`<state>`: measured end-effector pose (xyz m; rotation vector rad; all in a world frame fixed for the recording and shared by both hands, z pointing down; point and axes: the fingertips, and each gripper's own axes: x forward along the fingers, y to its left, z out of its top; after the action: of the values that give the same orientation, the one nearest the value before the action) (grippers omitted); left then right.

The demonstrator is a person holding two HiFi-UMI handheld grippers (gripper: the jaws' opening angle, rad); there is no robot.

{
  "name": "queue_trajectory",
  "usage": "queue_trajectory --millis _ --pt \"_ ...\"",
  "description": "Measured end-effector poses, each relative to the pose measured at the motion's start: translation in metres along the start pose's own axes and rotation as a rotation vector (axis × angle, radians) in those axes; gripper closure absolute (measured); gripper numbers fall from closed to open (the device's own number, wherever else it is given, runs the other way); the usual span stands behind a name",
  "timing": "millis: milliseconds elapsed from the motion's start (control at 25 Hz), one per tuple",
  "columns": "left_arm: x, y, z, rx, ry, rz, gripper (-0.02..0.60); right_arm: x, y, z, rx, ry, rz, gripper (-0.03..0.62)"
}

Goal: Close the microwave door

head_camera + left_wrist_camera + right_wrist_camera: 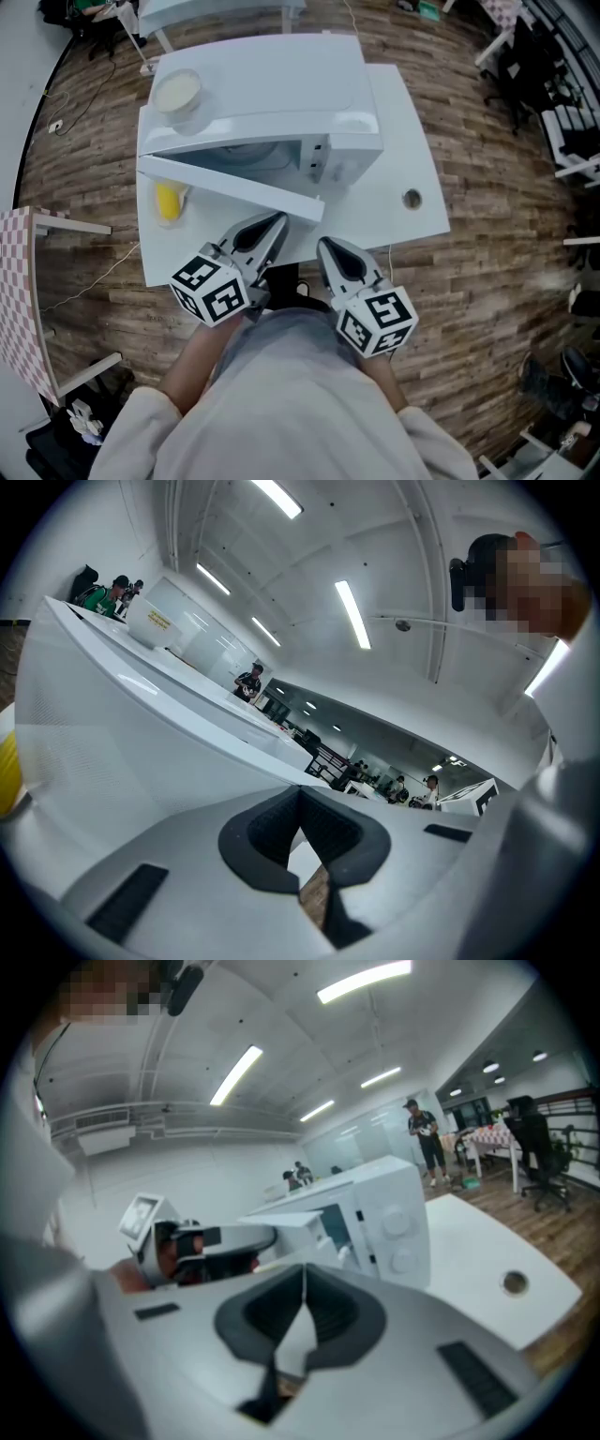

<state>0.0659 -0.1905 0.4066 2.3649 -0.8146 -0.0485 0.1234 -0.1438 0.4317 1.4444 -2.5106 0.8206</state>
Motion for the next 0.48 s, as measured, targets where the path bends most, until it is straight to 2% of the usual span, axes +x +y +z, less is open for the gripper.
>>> queue_trajectory --millis 480 --pt "0.007 0.006 0.011 -0.011 -0.001 0.001 0.568 0.016 -0.002 0.018 -0.008 -0.018 0.012 0.571"
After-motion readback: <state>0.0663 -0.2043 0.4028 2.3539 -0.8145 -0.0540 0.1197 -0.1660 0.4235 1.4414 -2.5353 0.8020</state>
